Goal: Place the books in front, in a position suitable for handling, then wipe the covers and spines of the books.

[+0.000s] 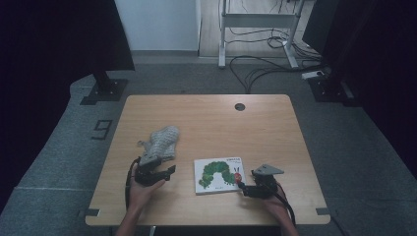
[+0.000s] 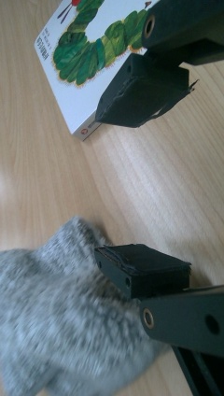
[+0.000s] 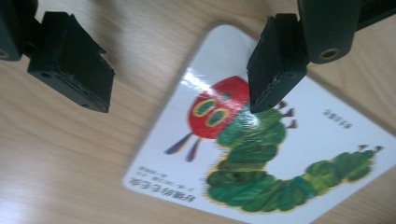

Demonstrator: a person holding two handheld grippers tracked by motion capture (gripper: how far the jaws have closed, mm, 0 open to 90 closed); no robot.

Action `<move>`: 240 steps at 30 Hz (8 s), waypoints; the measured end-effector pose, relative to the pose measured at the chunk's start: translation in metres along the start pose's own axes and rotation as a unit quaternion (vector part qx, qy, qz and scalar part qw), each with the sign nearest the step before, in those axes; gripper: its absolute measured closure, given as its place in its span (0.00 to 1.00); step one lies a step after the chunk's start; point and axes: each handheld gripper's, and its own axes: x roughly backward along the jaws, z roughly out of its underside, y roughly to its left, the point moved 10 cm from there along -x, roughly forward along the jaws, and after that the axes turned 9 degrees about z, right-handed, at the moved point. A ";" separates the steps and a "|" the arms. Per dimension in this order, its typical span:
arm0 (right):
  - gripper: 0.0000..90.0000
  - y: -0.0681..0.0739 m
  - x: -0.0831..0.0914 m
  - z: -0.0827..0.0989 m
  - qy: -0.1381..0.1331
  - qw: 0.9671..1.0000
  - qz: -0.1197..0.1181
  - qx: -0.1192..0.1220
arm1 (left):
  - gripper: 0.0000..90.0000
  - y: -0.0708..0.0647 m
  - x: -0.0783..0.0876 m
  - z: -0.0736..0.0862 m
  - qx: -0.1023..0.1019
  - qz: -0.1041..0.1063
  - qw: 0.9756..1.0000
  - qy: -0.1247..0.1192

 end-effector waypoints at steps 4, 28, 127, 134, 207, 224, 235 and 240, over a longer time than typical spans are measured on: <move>0.25 0.005 0.002 0.002 0.002 1.000 -0.005 0.005 | 0.34 0.009 0.002 -0.004 0.003 -0.017 1.000 -0.001; 0.26 0.014 0.002 0.002 0.001 1.000 -0.013 0.009 | 0.34 0.050 -0.013 -0.054 -0.001 -0.076 0.997 0.006; 0.31 0.039 0.002 0.009 0.018 0.998 0.010 0.052 | 0.74 -0.085 -0.078 -0.024 -0.054 0.048 0.993 0.088; 0.30 0.039 0.002 0.010 0.019 0.998 0.010 0.054 | 0.74 -0.127 -0.095 -0.034 -0.085 0.078 0.989 0.092; 0.29 0.036 0.003 0.010 0.020 0.998 0.013 0.051 | 0.73 -0.175 -0.113 -0.012 -0.134 0.103 0.977 0.126; 0.29 0.035 0.002 0.010 0.020 0.998 0.018 0.052 | 0.73 -0.111 -0.069 -0.001 -0.068 0.084 0.989 0.099; 0.29 0.035 0.002 0.010 0.019 0.998 0.018 0.052 | 0.73 -0.087 -0.057 0.002 -0.045 0.074 0.992 0.090; 0.29 0.035 0.003 0.011 0.020 0.998 0.017 0.050 | 0.74 -0.083 -0.053 -0.002 -0.047 0.070 0.993 0.080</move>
